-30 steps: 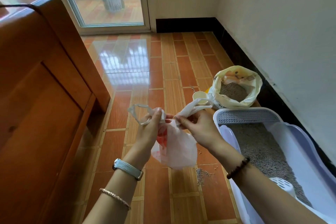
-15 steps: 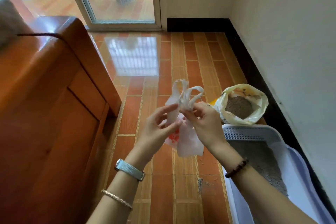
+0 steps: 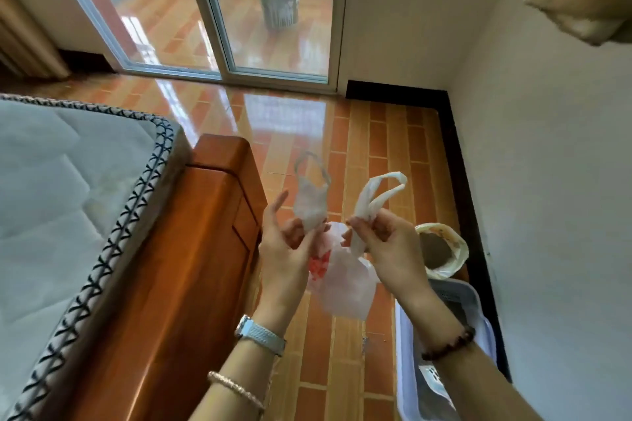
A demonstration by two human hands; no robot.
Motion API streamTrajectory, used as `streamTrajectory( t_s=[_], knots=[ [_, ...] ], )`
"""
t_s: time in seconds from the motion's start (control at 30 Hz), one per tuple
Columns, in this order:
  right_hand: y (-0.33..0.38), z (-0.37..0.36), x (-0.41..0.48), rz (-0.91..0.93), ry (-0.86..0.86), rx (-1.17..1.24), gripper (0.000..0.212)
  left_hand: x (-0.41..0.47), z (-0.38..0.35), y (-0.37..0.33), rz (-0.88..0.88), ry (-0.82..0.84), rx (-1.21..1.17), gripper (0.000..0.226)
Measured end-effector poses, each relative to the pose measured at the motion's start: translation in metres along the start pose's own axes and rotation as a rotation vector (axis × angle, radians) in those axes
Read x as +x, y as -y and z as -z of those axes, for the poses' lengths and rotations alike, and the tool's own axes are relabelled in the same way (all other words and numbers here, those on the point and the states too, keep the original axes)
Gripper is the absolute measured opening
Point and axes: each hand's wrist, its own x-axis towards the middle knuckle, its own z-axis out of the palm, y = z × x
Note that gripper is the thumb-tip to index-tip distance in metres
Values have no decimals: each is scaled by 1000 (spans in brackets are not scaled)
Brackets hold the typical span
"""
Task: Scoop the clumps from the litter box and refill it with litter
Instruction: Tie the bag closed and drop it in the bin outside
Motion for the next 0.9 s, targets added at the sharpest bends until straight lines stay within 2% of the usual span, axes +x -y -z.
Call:
streamTrajectory(
  t_s=[0.07, 0.1, 0.23, 0.37, 0.47, 0.67, 0.9],
  knots=[
    [44, 9, -9, -14, -11, -11, 18, -5, 9, -50, 28, -37, -2, 70],
    [67, 14, -14, -19, -23, -23, 19, -7, 14, -76, 24, -53, 19, 65],
    [158, 38, -29, -19, -53, -21, 25, -14, 35, -172, -26, -22, 89, 26],
    [238, 62, -42, 27, -47, 13, 20, -22, 49, -251, -14, -18, 126, 25],
    [279, 81, -49, 52, -56, 73, 14, -27, 54, -288, -28, -16, 155, 15],
    [313, 115, -58, 91, -36, 119, 19, -41, 40, -332, -59, -35, 160, 19],
    [325, 139, -43, 142, -5, 103, 19, -37, 22, -350, -116, -53, 181, 27]
  ],
)
